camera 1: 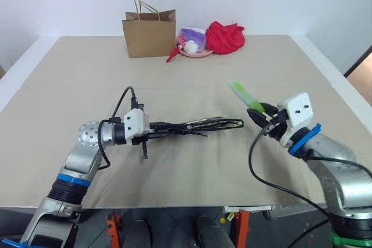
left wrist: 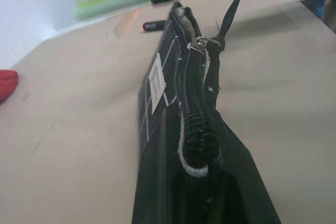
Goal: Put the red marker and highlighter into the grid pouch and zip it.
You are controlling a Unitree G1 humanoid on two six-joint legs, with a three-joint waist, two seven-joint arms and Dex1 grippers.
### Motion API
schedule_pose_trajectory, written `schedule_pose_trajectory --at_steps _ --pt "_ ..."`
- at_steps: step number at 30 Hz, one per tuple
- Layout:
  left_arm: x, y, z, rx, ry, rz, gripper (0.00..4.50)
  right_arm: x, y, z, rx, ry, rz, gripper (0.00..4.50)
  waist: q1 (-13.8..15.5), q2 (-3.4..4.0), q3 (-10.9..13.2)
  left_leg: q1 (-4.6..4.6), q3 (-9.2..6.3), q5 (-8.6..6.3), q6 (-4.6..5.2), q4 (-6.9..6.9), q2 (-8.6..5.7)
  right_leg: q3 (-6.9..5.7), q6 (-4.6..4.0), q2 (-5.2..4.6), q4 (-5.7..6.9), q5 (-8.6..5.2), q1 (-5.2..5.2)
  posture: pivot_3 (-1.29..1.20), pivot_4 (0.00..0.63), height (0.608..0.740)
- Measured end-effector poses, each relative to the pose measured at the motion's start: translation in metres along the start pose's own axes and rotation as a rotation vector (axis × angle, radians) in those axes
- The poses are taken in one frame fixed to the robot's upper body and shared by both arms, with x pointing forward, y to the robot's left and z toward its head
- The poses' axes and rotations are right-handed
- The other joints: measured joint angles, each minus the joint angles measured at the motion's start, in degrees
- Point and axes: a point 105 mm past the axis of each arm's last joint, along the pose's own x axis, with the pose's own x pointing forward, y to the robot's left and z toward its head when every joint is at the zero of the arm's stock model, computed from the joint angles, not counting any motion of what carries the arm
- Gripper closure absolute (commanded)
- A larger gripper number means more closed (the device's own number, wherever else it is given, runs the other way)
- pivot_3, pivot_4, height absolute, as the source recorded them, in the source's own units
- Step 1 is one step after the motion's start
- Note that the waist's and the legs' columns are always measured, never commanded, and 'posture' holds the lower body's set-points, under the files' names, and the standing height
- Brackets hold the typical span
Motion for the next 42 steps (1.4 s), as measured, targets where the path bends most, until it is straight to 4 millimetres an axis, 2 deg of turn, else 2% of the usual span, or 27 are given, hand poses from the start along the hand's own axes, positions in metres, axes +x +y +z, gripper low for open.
schedule_pose_trajectory --at_steps 5,9,14,22,30,42 --pt "-0.001 -0.001 -0.003 0.000 0.001 -0.013 4.50 -0.017 0.005 0.025 -0.084 -0.048 0.190 3.45 0.2 0.01 0.0 0.00 0.00 0.00 0.00 0.00 0.00 0.00 0.07 0.00 0.00 0.02 0.00 0.00 0.150 0.740" --pt "-0.001 0.000 -0.003 0.004 -0.001 -0.012 4.50 -0.038 0.015 0.023 -0.136 0.019 0.361 3.45 0.3 0.00 0.0 0.01 0.00 0.00 0.00 0.00 0.00 0.00 0.09 0.00 0.00 0.00 0.01 0.00 0.150 0.740" --pt "0.002 0.001 -0.002 0.010 -0.016 -0.009 4.50 -0.050 0.028 0.016 -0.159 0.057 0.488 3.45 0.2 0.00 0.0 0.02 0.00 0.00 0.00 0.08 0.00 0.00 0.05 0.00 0.01 0.02 0.02 0.00 0.150 0.740" --pt "0.003 0.000 0.000 0.019 -0.021 -0.010 4.50 -0.049 0.033 0.009 -0.208 0.071 0.523 3.45 0.2 0.00 0.0 0.01 0.00 0.01 -0.02 0.26 0.00 0.00 0.00 0.00 0.01 0.04 0.08 0.00 0.150 0.740" --pt "0.003 -0.003 0.001 0.040 -0.025 -0.016 4.50 -0.048 0.025 -0.001 -0.207 0.123 0.521 3.45 0.3 0.00 0.0 0.01 0.00 0.01 -0.02 0.25 0.00 0.00 0.01 0.00 0.01 0.05 0.07 0.00 0.150 0.740" --pt "0.005 -0.007 0.000 0.039 -0.023 -0.021 4.50 -0.049 0.030 -0.001 -0.155 0.147 0.595 3.45 0.3 0.01 0.0 0.01 0.00 0.01 -0.02 0.26 0.00 0.00 0.01 0.00 0.01 0.06 0.09 0.00 0.150 0.740"
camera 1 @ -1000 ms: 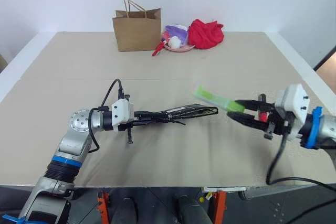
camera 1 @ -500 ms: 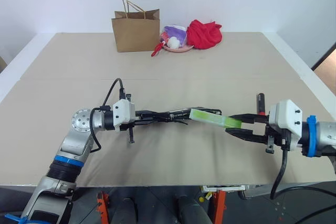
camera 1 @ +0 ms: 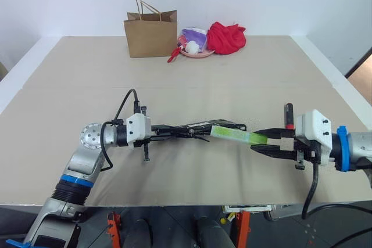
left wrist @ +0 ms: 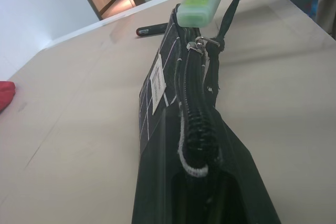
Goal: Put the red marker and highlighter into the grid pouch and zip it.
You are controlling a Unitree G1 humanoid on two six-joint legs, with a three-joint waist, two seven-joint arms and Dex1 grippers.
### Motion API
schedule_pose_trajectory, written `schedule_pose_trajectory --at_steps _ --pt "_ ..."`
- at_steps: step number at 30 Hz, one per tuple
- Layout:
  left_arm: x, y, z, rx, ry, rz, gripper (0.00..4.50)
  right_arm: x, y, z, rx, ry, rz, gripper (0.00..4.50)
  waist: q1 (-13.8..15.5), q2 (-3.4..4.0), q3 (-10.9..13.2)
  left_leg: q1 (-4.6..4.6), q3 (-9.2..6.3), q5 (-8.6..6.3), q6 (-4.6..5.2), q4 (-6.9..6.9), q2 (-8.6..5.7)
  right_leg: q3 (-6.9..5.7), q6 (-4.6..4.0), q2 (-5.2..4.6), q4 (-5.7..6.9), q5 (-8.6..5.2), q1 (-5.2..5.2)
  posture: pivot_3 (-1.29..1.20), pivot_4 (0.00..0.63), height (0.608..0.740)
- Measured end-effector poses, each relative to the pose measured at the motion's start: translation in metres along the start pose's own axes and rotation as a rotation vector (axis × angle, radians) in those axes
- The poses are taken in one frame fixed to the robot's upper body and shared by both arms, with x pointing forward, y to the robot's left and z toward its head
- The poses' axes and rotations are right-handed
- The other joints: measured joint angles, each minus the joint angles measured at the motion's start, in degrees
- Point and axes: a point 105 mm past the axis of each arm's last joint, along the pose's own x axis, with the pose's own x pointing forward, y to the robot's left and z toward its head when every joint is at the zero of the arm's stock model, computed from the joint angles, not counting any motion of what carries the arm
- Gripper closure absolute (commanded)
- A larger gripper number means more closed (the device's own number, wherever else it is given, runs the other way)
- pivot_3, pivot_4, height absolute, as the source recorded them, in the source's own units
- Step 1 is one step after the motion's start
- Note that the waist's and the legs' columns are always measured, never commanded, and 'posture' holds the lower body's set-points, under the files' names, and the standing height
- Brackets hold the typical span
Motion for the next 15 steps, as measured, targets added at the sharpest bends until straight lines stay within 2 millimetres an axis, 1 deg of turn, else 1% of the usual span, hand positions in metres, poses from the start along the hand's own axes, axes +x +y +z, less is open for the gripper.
schedule_pose_trajectory --at_steps 3,9,15 --pt "0.0001 0.0003 0.0001 0.003 0.001 0.003 4.50 0.0003 0.0022 0.0012 0.030 -0.009 0.021 3.45 0.0 0.00 0.0 0.00 0.00 0.00 0.00 0.00 0.00 0.00 0.02 0.00 0.00 0.01 0.00 0.00 0.150 0.740" --pt "0.0006 0.0011 -0.0004 0.003 0.002 0.016 4.50 0.0003 -0.0014 0.0056 0.046 -0.021 0.018 3.45 0.0 0.00 0.0 0.00 0.00 0.00 0.00 0.01 0.00 0.00 0.06 0.00 0.00 0.05 0.00 0.00 0.150 0.740" --pt "0.0008 0.0009 -0.0006 0.002 0.002 0.019 4.50 0.0039 -0.0007 0.0054 0.100 -0.026 0.035 3.45 0.0 0.00 0.0 0.00 0.00 0.00 0.00 0.01 0.00 0.00 0.16 0.00 0.00 0.10 0.00 0.00 0.150 0.740"
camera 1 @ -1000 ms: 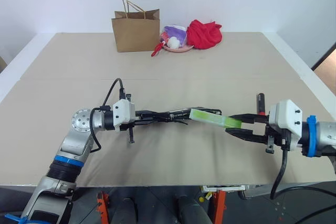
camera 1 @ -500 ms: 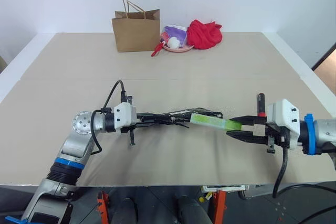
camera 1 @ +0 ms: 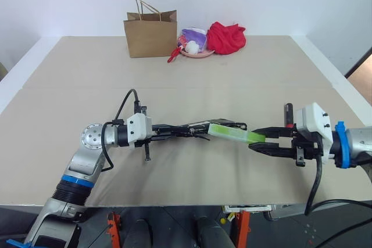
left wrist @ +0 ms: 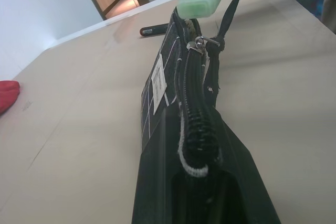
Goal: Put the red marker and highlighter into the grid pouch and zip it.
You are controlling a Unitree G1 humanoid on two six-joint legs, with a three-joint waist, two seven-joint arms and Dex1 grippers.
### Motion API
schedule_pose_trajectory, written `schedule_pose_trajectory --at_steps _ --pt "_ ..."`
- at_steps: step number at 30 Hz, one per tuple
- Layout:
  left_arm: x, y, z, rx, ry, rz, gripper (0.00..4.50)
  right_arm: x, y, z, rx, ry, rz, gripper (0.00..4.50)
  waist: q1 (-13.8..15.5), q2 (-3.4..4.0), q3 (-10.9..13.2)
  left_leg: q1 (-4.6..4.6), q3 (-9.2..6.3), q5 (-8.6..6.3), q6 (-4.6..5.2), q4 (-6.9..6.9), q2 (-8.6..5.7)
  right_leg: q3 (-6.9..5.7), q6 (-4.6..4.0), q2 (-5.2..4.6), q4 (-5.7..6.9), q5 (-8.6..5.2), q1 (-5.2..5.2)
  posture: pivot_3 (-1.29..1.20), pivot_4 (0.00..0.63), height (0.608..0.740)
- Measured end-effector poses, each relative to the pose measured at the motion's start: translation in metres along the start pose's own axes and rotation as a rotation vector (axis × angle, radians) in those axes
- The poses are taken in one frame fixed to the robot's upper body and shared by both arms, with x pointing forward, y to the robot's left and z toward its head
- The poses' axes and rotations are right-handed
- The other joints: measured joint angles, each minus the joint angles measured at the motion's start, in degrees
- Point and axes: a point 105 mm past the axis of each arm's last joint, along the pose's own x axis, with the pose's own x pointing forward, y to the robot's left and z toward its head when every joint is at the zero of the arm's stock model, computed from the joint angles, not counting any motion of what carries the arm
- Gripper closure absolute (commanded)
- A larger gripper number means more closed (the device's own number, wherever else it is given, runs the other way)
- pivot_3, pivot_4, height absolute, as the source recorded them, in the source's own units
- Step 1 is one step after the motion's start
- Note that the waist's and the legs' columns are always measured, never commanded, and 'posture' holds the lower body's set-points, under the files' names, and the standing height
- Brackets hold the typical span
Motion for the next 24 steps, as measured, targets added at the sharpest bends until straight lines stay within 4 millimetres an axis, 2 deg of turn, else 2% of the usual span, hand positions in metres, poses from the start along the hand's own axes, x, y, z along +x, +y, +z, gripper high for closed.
schedule_pose_trajectory --at_steps 12,24 --pt "-0.0003 -0.0004 -0.0007 -0.003 0.001 0.006 4.50 0.0021 0.0034 -0.0044 0.017 0.017 0.029 3.45 0.0 0.00 0.0 0.00 0.00 0.00 0.00 0.00 0.00 0.00 0.00 0.00 0.00 0.01 0.00 0.00 0.150 0.740" --pt "-0.0006 -0.0022 -0.0013 0.001 -0.001 0.011 4.50 0.0011 -0.0019 -0.0055 0.116 0.018 0.015 3.45 0.0 0.01 0.0 0.00 0.00 0.00 0.00 0.00 0.00 0.00 0.02 0.00 0.00 0.02 0.00 0.00 0.150 0.740"
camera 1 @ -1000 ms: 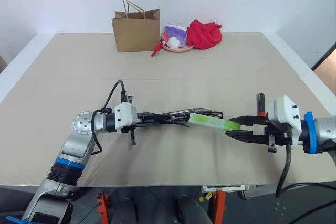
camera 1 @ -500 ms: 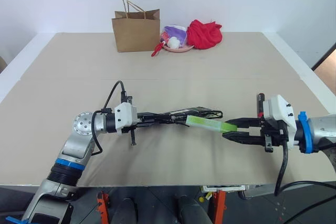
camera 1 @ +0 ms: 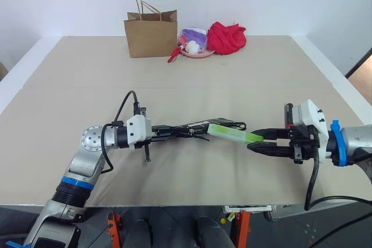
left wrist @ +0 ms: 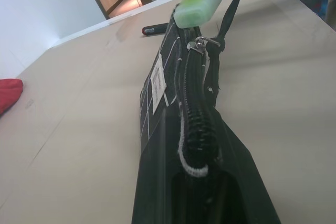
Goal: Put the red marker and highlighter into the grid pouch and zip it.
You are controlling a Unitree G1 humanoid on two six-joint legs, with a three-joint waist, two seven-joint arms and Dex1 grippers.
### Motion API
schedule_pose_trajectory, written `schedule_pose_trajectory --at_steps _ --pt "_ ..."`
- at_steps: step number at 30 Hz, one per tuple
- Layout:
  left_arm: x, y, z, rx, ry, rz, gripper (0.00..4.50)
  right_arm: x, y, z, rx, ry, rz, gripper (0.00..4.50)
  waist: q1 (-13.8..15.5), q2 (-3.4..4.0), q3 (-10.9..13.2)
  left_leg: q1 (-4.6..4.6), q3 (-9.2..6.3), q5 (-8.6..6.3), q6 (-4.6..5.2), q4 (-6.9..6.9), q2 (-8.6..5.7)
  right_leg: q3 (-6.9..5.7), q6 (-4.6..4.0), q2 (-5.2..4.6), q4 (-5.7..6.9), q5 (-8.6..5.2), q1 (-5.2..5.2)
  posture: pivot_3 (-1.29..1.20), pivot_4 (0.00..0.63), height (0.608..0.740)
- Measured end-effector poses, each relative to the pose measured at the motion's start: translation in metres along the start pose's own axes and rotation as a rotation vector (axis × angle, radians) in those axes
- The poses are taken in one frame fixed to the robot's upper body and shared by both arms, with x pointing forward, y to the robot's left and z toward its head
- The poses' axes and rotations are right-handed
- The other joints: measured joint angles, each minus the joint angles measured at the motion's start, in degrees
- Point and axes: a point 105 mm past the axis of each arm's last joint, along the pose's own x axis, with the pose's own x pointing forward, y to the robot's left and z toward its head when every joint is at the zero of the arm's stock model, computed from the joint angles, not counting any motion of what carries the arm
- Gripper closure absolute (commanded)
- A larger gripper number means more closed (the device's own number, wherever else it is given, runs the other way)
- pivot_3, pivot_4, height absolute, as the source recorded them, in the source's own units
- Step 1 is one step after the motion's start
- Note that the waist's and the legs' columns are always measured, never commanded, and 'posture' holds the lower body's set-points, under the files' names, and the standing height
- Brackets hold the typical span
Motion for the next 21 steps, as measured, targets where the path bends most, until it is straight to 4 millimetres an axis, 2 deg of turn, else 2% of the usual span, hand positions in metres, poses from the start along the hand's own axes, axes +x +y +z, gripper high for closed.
schedule_pose_trajectory --at_steps 18,21 --pt "0.001 -0.001 0.000 0.001 0.001 -0.003 4.50 -0.004 0.000 -0.011 0.063 0.034 0.008 3.45 0.0 0.00 0.0 0.00 0.00 0.00 0.00 0.01 0.00 0.00 0.02 0.00 0.00 0.02 0.00 0.00 0.150 0.740" --pt "0.001 -0.001 0.000 0.003 0.000 -0.004 4.50 -0.003 -0.003 -0.005 0.102 0.017 0.000 3.45 0.0 0.00 0.0 0.01 0.00 0.00 0.00 0.02 0.00 0.00 0.00 0.00 0.00 0.04 0.00 0.00 0.150 0.740"
